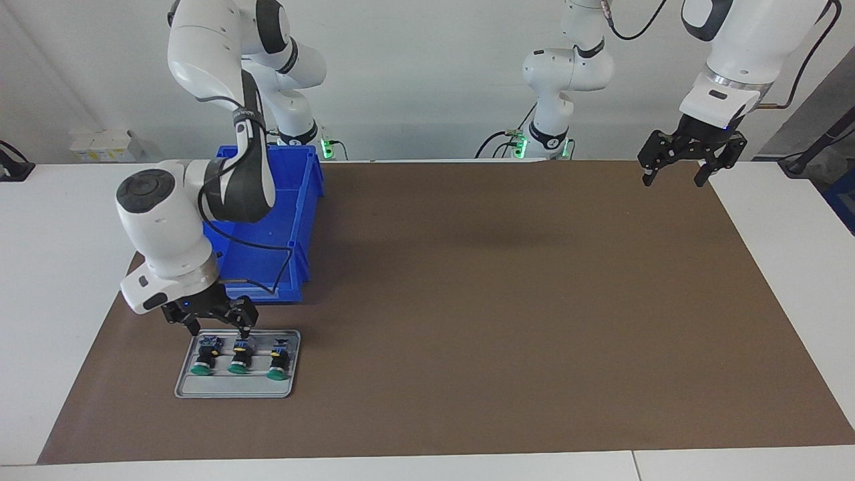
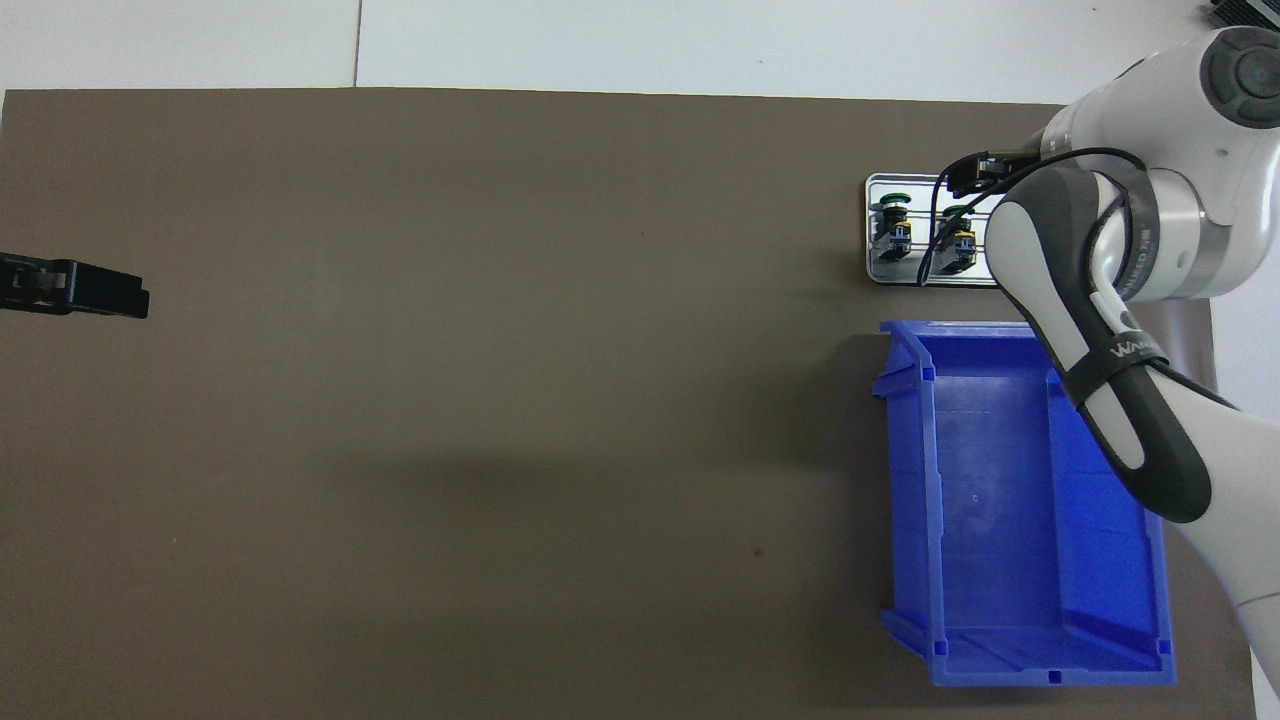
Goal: Place and press button with both arms
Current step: 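Reach the right gripper to the metal tray and grasp a button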
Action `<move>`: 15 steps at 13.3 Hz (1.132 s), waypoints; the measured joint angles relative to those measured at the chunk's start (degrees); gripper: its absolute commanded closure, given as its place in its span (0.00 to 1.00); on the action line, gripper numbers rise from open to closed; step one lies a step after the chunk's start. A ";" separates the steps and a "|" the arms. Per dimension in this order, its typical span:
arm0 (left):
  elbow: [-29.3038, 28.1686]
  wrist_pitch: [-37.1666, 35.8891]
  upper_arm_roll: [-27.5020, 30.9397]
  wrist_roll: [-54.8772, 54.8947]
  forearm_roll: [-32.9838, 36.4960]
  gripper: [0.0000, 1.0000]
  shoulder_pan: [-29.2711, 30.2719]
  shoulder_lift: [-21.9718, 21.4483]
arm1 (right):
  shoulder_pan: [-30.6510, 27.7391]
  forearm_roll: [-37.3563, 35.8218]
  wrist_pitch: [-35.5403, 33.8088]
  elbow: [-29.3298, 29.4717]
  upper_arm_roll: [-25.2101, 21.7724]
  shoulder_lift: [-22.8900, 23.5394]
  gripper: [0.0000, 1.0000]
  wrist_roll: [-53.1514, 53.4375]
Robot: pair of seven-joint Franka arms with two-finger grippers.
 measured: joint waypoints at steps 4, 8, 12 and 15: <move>-0.02 0.00 0.00 0.00 0.00 0.00 0.00 -0.01 | -0.94 2.33 5.26 -1.32 0.00 3.39 0.05 -0.39; -0.02 0.00 0.00 0.00 0.00 0.00 0.00 -0.02 | -1.15 2.39 10.52 -7.36 0.00 3.55 0.16 -3.22; -0.02 0.00 0.00 0.01 0.00 0.00 0.00 -0.02 | -1.85 2.48 10.66 -8.92 -0.01 3.41 0.31 -5.02; -0.02 0.00 0.00 0.01 0.00 0.00 0.00 -0.03 | -1.86 2.97 10.68 -9.85 0.01 3.14 0.54 -5.05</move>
